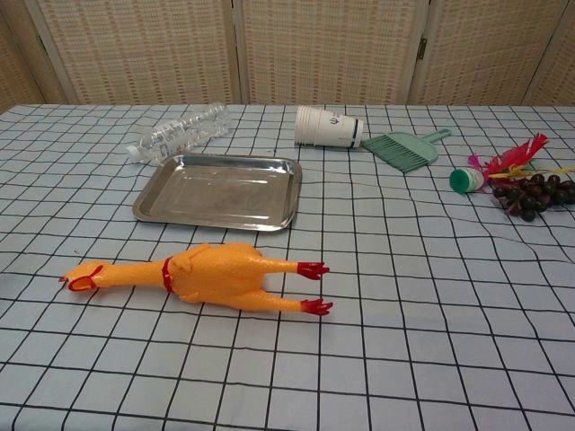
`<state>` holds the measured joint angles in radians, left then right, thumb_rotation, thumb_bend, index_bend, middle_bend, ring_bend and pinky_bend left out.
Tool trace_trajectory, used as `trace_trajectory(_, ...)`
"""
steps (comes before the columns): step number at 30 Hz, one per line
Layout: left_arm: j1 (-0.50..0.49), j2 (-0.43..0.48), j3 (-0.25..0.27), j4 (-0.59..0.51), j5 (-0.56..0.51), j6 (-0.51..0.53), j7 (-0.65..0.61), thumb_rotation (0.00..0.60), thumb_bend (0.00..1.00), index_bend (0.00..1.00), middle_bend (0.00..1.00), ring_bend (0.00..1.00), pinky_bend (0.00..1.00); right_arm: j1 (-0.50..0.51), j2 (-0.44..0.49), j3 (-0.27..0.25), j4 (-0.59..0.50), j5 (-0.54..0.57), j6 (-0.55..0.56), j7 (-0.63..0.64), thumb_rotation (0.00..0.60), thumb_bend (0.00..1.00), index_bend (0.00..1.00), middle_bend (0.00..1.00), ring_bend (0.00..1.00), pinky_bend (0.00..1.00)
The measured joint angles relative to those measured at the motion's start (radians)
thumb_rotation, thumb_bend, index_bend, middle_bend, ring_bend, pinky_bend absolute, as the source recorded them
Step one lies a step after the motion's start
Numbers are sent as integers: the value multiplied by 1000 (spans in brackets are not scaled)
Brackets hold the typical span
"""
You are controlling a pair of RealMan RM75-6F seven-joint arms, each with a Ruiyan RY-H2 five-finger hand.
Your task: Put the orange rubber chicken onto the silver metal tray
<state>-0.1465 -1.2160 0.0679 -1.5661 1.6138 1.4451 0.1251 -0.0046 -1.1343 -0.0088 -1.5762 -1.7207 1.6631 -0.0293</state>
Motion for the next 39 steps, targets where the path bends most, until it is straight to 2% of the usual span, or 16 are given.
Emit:
trace_trajectory(10,-9,-15,32,-17,65,-23,-26,600,396,0,0,0,22,-3,2,-7,-11,-10,-4,-16,600,96,0,0,0,0)
trace_trajectory(17,-56,-112,38,-45,139,-89,73,600,411,0,0,0,49,8,3,-14,-16,-4,-44,-20,600,96,0,0,0,0)
trace_trajectory(22,-110,-183,2,-66,104,-191,117,600,420,0,0,0,62,13,15,-12,-23,14,-60,-9,600,96,0,0,0,0)
trace_trajectory(26,-155,-266,-46,-64,50,-252,156,600,423,0,0,0,98,17,26,-10,-26,27,-74,9,600,95,0,0,0,0)
trace_trajectory(32,-206,-375,-104,10,-36,-308,187,600,422,0,0,0,110,18,39,-9,-30,38,-79,30,600,96,0,0,0,0)
trace_trajectory(39,-251,-447,-145,93,-146,-373,224,600,422,0,0,0,110,20,41,-9,-28,42,-86,38,600,96,0,0,0,0)
